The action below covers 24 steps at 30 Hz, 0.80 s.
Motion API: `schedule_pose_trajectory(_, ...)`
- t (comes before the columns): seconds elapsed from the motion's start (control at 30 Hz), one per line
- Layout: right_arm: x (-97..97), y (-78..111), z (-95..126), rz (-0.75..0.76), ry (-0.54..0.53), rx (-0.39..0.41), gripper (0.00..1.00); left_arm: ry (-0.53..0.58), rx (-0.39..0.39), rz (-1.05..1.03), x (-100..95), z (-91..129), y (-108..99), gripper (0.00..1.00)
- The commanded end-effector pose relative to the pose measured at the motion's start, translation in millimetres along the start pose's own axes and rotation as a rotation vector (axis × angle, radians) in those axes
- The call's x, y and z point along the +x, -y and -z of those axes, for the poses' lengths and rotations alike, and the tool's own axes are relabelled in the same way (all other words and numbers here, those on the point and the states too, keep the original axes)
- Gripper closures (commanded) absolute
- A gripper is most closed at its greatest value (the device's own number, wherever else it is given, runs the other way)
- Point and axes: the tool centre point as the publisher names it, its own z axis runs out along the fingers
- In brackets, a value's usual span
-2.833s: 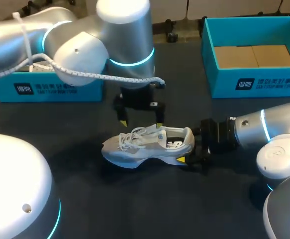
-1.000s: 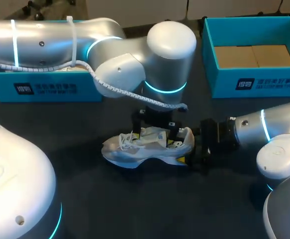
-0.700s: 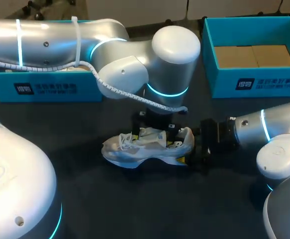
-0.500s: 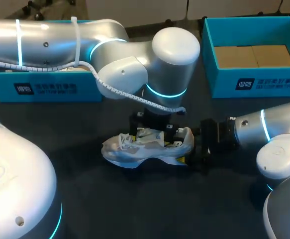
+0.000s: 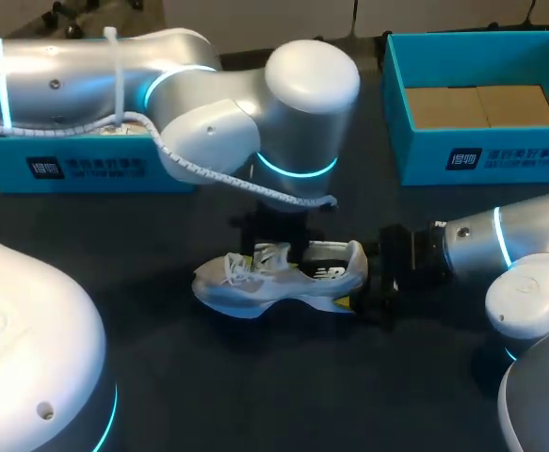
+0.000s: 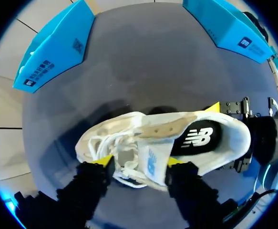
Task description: Take the shoe out of the shoebox, open the shoe tongue, remove and reinsert the insole, then place the shoe into the shoebox
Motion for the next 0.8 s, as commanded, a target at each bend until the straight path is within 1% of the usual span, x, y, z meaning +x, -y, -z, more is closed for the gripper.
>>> schedule_pose_trajectory(0.03,0.6,0.1,-3,0.001,0.002,0.002,1.0,-0.051,0.009,-0.005,-14.2,9,-7,0.79)
schedule_pose_trajectory(0.07,0.6,0.1,-3,0.001,0.002,0.002,1.0,-0.051,0.009,-0.005,-14.2,9,-7,0.79)
schedule_pose_trajectory(0.1,0.6,0.1,-3,0.001,0.002,0.002,1.0,-0.067,0.002,-0.011,-13.8,11,-9,0.91)
schedule_pose_trajectory(0.13,0.6,0.1,-3,0.001,0.002,0.002,1.0,-0.075,-0.004,-0.014,-13.6,11,-10,0.94)
schedule_pose_trajectory(0.17,0.6,0.1,-3,0.001,0.002,0.002,1.0,-0.084,-0.012,-0.017,-13.5,12,-10,1.0)
schedule_pose_trajectory(0.3,0.6,0.1,-3,0.001,0.002,0.002,1.0,-0.123,-0.025,-0.039,-15.0,18,-14,1.0)
schedule_pose_trajectory(0.5,0.6,0.1,-3,0.001,0.002,0.002,1.0,-0.158,-0.019,-0.058,-19.0,28,-14,1.0)
schedule_pose_trajectory(0.6,0.6,0.1,-3,0.001,0.002,0.002,1.0,-0.178,-0.02,-0.063,-23.5,34,-14,1.0)
schedule_pose_trajectory(0.8,0.6,0.1,-3,0.001,0.002,0.002,1.0,-0.203,-0.019,-0.065,-33.1,38,-16,1.0)
